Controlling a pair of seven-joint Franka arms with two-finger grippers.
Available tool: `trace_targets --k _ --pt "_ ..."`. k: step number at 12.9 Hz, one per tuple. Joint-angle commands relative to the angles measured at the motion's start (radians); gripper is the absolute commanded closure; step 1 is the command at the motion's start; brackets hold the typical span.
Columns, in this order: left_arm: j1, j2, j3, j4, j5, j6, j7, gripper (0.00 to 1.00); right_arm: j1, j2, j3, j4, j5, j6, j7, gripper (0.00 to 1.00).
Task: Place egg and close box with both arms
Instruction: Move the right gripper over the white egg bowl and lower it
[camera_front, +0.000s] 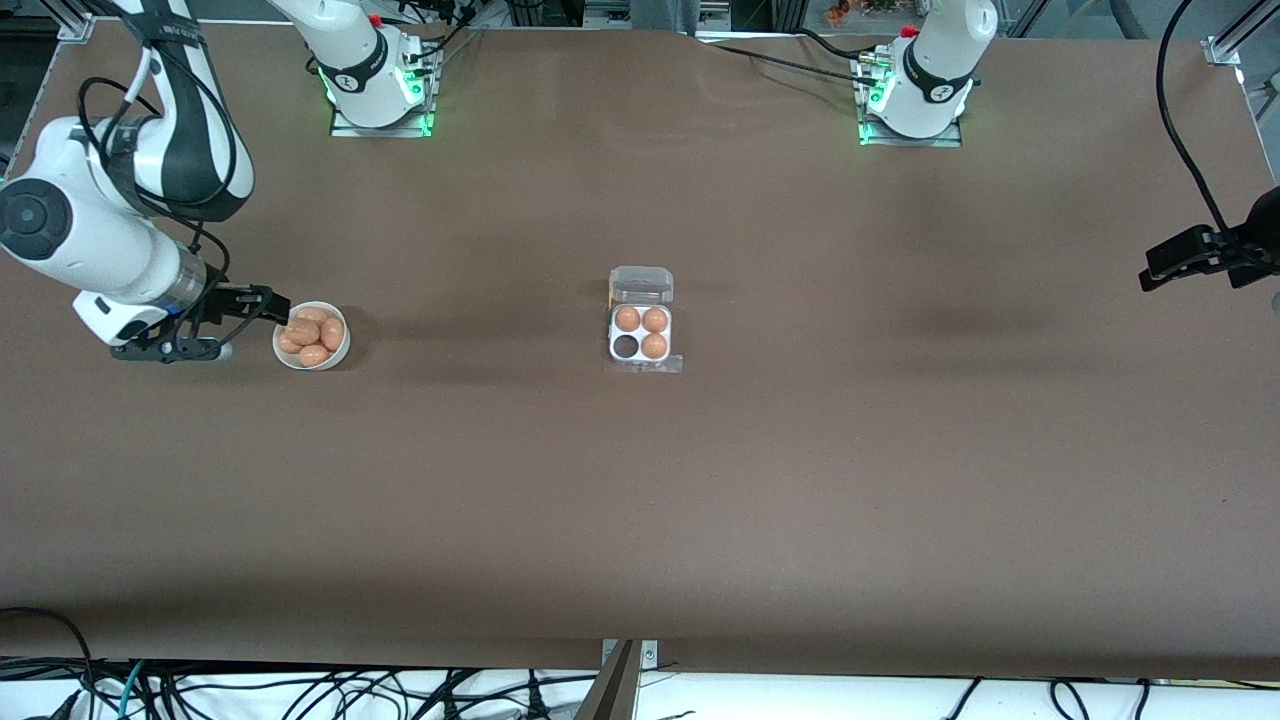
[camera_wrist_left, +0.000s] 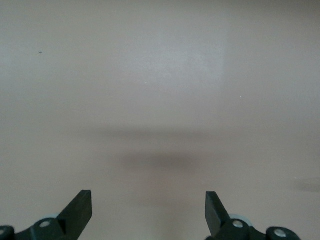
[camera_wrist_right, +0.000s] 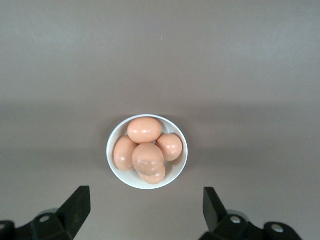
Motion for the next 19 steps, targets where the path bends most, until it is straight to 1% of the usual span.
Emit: trace_targets --k 1,3,7,10,13,16,19 --pt "0.001 -0.004 -0.003 0.018 -0.007 -0.032 0.024 0.00 -0.006 0.059 0.004 -0.020 0.066 0.057 -0.019 0.00" --pt "0.001 -0.004 -0.003 0.018 -0.007 -0.032 0.023 0.00 -0.006 0.102 0.002 -0.019 0.071 0.089 -0.054 0.00" --pt "0.001 -0.004 -0.005 0.018 -0.007 -0.032 0.024 0.00 -0.033 0.157 0.002 -0.008 0.074 0.091 -0.111 0.00" --pt "0.001 -0.005 0.000 0.018 -0.007 -0.032 0.027 0.00 -0.033 0.171 0.002 -0.008 0.074 0.091 -0.116 0.00" --pt "0.001 -0.004 -0.005 0.018 -0.005 -0.032 0.026 0.00 -0.032 0.202 0.005 0.020 0.075 0.089 -0.116 0.00" --pt "0.001 -0.004 -0.002 0.022 -0.005 -0.032 0.027 0.00 -0.032 0.207 0.008 0.032 0.077 0.089 -0.116 0.00" --pt "-0.005 -0.004 -0.002 0.028 -0.008 -0.032 0.018 0.00 -0.029 0.220 0.010 0.032 0.118 0.086 -0.116 0.02"
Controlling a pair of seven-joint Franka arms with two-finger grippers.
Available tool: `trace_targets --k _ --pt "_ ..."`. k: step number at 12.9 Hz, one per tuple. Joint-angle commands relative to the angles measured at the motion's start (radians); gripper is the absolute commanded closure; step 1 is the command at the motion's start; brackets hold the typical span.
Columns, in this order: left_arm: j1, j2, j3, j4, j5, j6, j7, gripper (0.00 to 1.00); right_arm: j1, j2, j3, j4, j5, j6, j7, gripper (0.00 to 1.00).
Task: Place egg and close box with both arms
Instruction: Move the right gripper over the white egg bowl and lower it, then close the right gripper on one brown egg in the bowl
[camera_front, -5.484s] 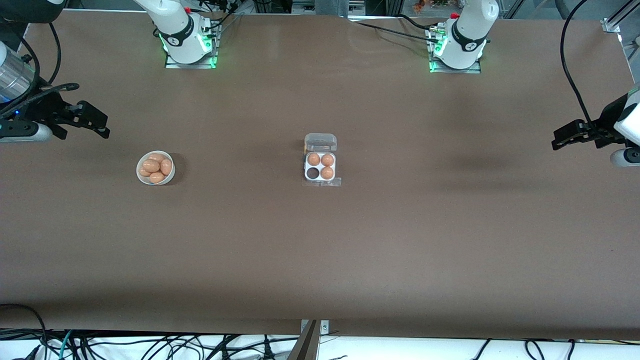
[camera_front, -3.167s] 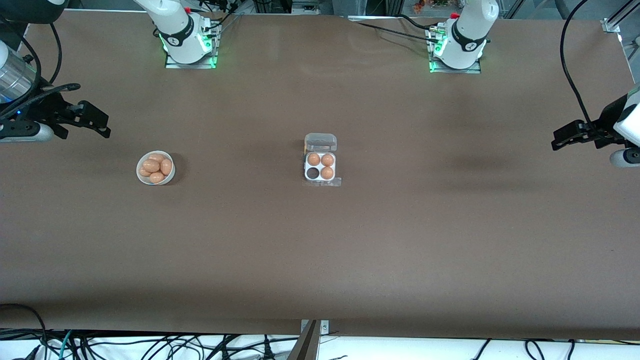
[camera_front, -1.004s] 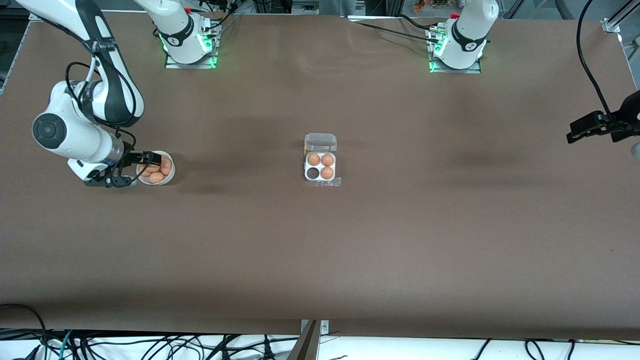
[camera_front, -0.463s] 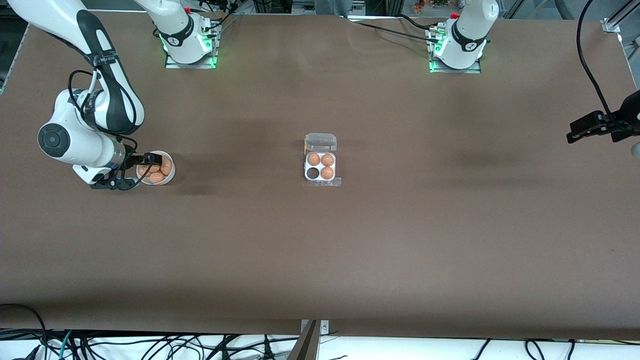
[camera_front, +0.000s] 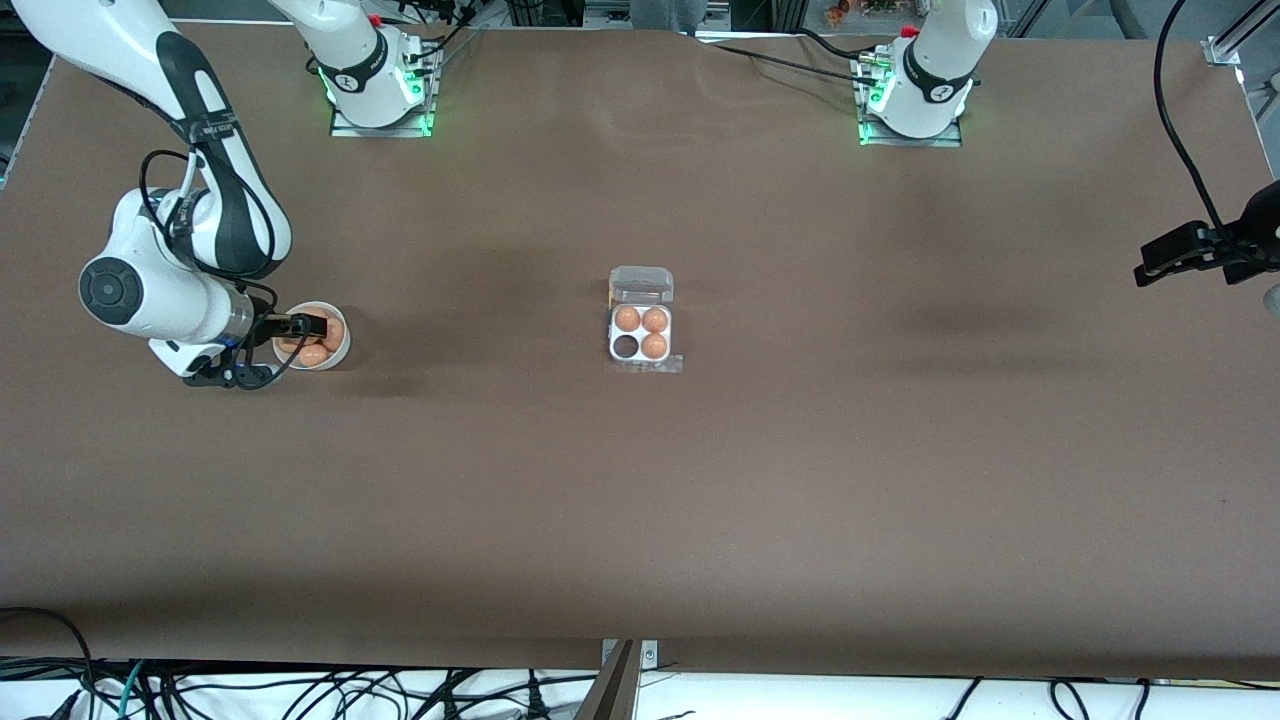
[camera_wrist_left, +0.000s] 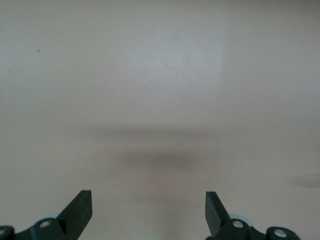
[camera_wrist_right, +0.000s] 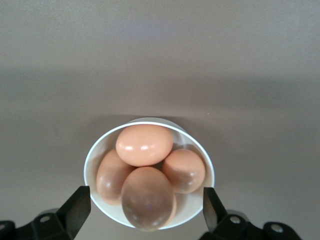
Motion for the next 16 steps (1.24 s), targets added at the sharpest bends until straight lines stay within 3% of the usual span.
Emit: trace_targets --k 1,3,7,16 --pt "-0.008 -0.004 0.001 0.021 -0.010 -0.022 0.015 0.00 -0.006 0.017 0.008 0.017 0.032 -0.003 -0.024 0.06" --pt "-0.009 -0.004 -0.001 0.021 -0.010 -0.022 0.013 0.00 -0.005 0.023 0.007 0.017 0.032 -0.002 -0.025 0.08" --pt "-0.008 -0.004 0.001 0.021 -0.010 -0.022 0.019 0.00 -0.006 0.023 0.007 0.022 0.032 -0.002 -0.025 0.36" --pt "-0.008 -0.001 0.004 0.019 -0.008 -0.022 0.024 0.00 -0.006 0.023 0.007 0.028 0.033 -0.006 -0.025 0.60"
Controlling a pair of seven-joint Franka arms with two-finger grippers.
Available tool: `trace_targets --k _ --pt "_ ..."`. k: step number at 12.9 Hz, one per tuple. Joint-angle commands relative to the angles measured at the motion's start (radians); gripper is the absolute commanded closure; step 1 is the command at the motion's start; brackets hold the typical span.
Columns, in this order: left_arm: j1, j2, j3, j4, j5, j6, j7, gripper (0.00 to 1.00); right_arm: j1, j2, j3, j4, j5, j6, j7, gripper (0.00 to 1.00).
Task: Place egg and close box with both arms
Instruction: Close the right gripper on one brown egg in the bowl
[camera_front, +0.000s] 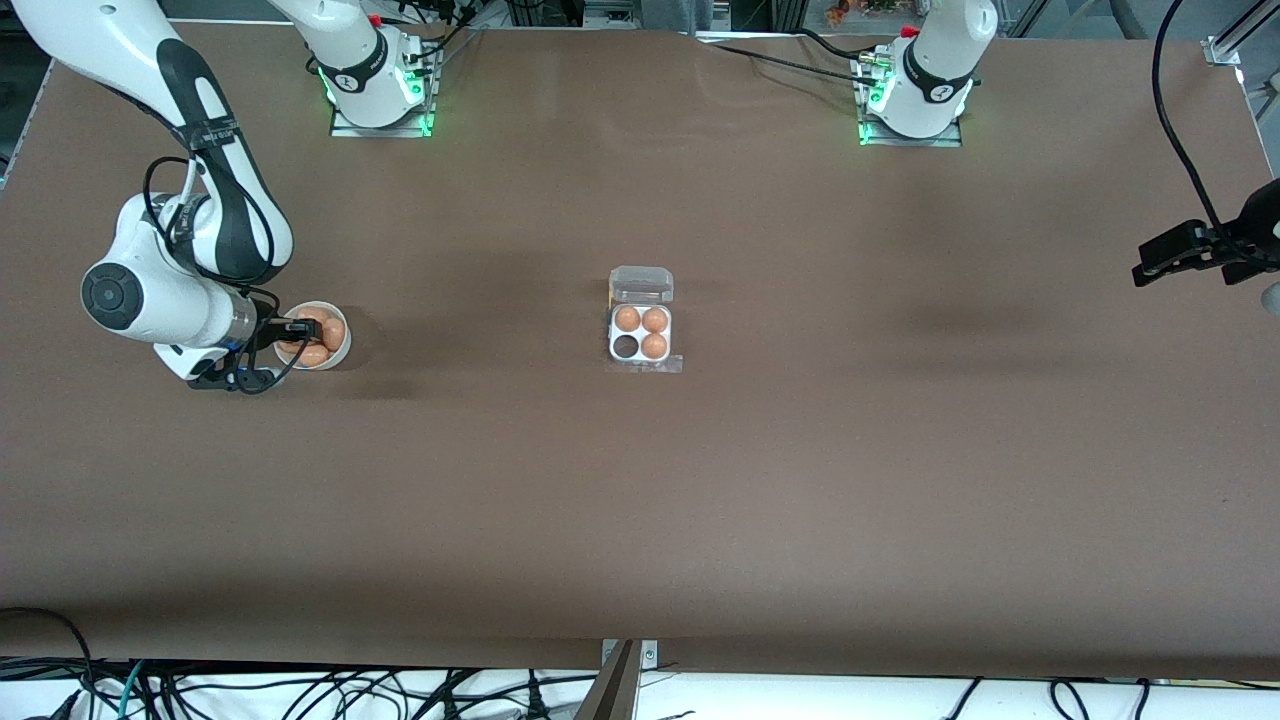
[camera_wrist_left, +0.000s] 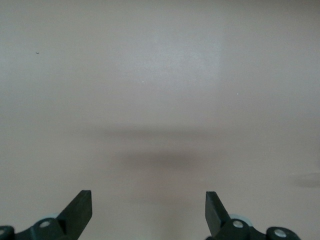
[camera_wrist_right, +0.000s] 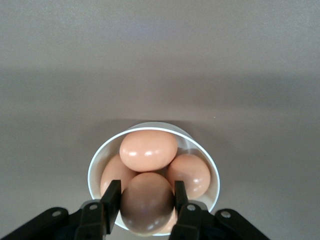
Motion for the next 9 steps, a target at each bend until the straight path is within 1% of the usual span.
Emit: trace_targets --k 1,5,7,9 --pt "-0.001 0.001 0.004 0.017 -0.010 -0.021 0.024 0.00 -0.007 0.013 0.006 0.016 0.018 -0.006 -0.023 0.62" --pt "-0.001 0.001 0.004 0.017 -0.008 -0.021 0.024 0.00 -0.003 0.013 0.007 0.016 0.018 -0.012 -0.023 0.76" --pt "-0.001 0.001 0.004 0.017 -0.008 -0.021 0.024 0.00 0.000 0.013 0.010 0.032 0.018 -0.027 -0.024 0.84" --pt "-0.001 0.002 0.004 0.017 -0.008 -0.021 0.024 0.00 0.006 0.013 0.010 0.060 0.018 -0.063 -0.024 0.86"
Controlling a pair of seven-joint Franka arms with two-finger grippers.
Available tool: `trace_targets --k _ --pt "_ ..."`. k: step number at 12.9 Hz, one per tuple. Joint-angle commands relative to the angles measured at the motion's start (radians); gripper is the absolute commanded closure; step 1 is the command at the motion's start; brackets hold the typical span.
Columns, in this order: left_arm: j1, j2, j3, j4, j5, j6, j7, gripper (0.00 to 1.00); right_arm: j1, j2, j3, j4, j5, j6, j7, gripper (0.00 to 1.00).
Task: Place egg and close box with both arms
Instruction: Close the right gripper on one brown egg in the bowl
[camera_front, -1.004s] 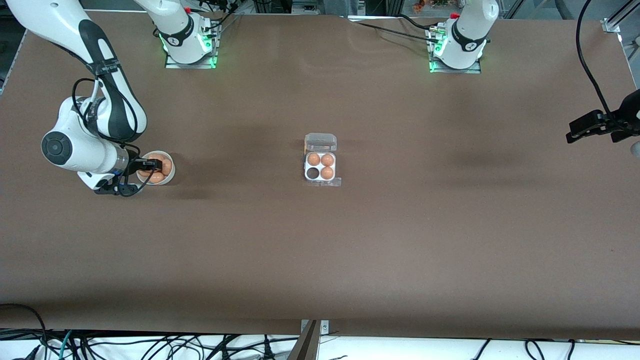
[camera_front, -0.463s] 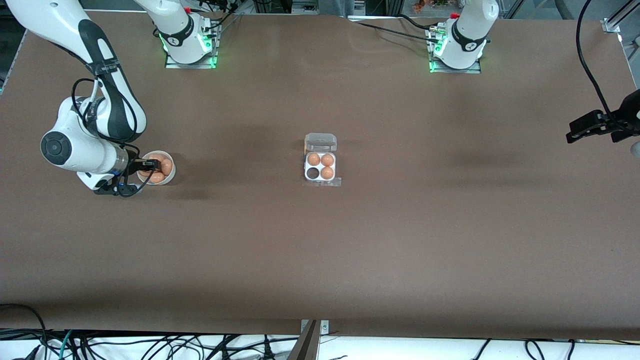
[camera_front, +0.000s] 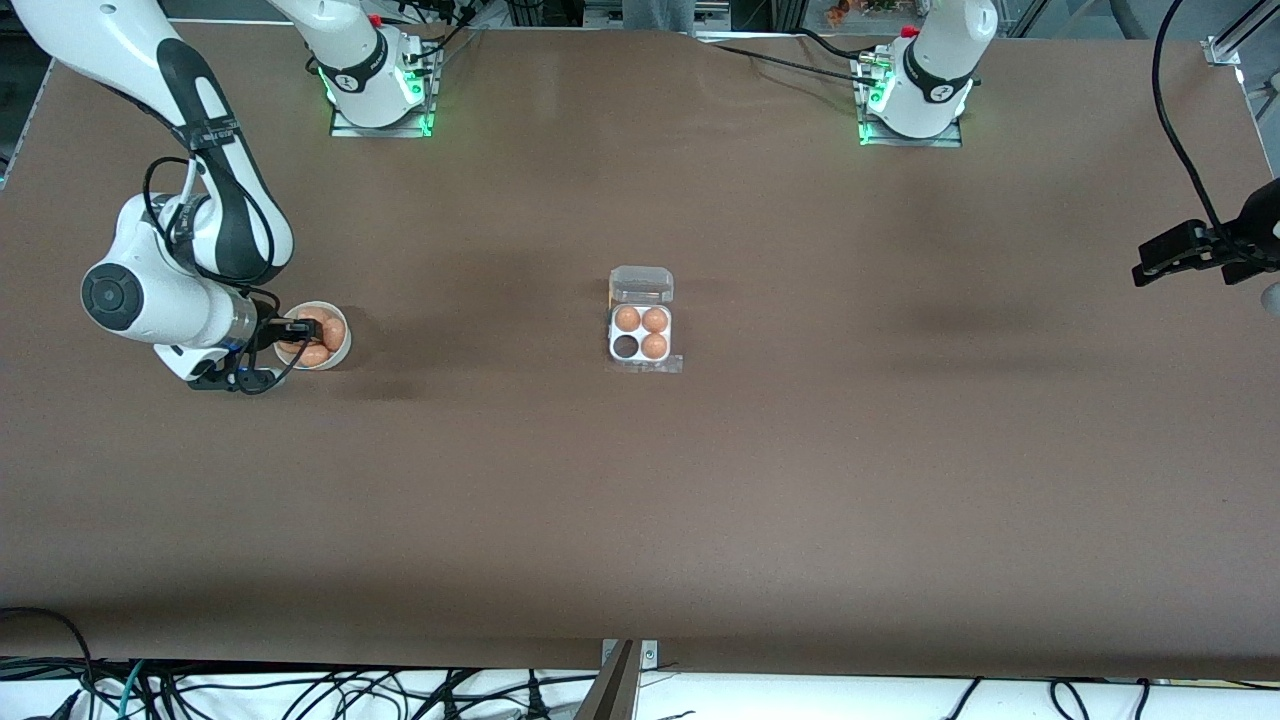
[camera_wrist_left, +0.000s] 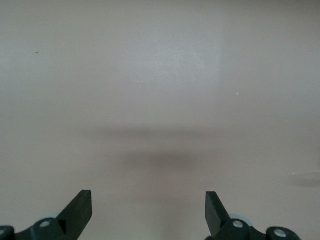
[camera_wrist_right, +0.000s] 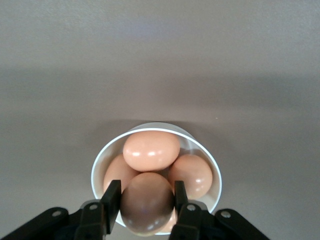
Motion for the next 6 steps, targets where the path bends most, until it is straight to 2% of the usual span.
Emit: trace_targets --k 1,6 --pt "-0.001 0.002 0.004 0.017 -0.008 -0.020 0.024 0.00 0.002 0.013 0.006 0.054 0.018 -0.060 -0.022 0.87" --pt "-0.001 0.002 0.004 0.017 -0.008 -0.020 0.022 0.00 0.014 0.013 0.007 0.069 0.017 -0.068 -0.025 0.90"
